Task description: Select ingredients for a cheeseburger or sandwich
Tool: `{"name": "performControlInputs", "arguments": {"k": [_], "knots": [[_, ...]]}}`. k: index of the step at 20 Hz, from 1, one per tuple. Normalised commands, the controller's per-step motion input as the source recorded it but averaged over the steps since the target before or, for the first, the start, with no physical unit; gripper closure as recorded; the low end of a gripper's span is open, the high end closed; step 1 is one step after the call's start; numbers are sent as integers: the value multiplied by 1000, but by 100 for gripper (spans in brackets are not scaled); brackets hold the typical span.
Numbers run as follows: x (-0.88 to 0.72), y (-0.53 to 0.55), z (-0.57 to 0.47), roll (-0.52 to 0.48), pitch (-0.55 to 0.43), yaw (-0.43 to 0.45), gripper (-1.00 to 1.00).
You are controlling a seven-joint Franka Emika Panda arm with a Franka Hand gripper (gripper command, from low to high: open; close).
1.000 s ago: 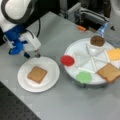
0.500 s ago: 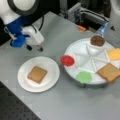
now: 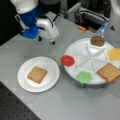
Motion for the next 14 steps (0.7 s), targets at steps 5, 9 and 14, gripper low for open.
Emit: {"name": "performControlInputs", "arguments": {"k": [5, 9, 14], "knots": [[-483, 407, -76, -407, -134, -133, -100], [-357, 230, -117, -361, -133, -56, -100], [-304, 207, -88, -300, -118, 3, -100]]}}
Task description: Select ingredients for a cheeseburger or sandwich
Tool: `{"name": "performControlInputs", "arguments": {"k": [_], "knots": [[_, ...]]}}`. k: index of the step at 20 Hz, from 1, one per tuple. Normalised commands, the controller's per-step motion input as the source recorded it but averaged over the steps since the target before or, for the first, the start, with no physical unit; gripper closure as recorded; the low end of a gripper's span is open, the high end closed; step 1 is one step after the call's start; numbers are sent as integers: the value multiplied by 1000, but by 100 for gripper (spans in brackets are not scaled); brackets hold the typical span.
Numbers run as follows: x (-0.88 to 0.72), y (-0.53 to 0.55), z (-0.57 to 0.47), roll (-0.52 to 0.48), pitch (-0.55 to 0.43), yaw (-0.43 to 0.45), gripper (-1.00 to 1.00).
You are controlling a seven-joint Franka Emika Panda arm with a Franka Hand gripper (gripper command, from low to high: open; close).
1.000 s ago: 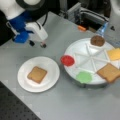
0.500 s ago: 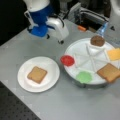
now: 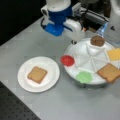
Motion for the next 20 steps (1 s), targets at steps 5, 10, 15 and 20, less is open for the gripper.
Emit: {"name": "performControlInputs", "arguments": {"k": [5, 10, 15, 20], "knots": [[-331, 302, -136, -240, -137, 85, -100], [-346, 262, -130, -183, -180, 87, -100], [-344, 276, -148, -120, -225, 41, -100], [-363, 392, -161, -69, -215, -3, -100]]}}
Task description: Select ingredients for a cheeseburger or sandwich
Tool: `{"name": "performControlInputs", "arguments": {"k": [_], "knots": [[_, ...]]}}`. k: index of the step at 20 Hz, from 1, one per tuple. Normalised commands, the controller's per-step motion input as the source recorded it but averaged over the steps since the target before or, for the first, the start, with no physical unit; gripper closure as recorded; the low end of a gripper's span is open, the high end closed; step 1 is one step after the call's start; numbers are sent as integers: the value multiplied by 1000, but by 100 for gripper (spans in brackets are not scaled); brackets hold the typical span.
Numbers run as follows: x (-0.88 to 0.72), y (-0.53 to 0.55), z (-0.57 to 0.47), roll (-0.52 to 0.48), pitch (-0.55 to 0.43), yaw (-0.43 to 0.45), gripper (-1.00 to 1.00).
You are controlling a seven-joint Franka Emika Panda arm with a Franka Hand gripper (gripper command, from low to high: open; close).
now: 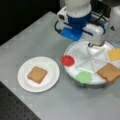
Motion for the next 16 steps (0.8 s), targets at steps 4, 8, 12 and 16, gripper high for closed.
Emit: {"name": "performControlInputs", "arguments": {"k": [4, 8, 12, 16], "knots": [[-361, 322, -181, -72, -182, -114, -100], [-332, 120, -197, -51, -223, -63, -100], [-312, -65, -224, -26, -281, 3, -100], [-335, -125, -287, 15, -299, 24, -100]]}}
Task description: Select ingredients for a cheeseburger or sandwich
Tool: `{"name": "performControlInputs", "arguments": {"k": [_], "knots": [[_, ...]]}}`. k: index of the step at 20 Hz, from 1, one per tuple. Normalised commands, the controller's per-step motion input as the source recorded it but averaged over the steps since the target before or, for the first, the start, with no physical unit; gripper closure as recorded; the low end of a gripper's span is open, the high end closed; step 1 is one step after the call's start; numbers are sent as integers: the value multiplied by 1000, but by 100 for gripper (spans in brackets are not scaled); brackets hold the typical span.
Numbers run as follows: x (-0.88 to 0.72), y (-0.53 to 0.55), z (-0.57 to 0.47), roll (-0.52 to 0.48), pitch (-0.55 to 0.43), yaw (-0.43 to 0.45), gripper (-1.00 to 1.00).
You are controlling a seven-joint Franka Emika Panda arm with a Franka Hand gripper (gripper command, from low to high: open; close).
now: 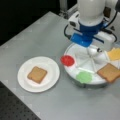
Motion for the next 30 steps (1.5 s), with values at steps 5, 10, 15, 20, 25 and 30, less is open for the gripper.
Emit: {"name": "performControlInputs", "arguments": {"k": [5, 10, 15, 20, 25, 30], "knots": [[-337, -90, -289, 48, -292, 21, -100], [-324, -48, -201, 81, -270, 2, -100], [-313, 28, -181, 108, -281, -21, -100], [-314, 94, -225, 123, -281, -49, -100], [-302, 120, -210, 119, -248, -73, -100], [-273, 139, -143, 100, -233, -88, -100]]}}
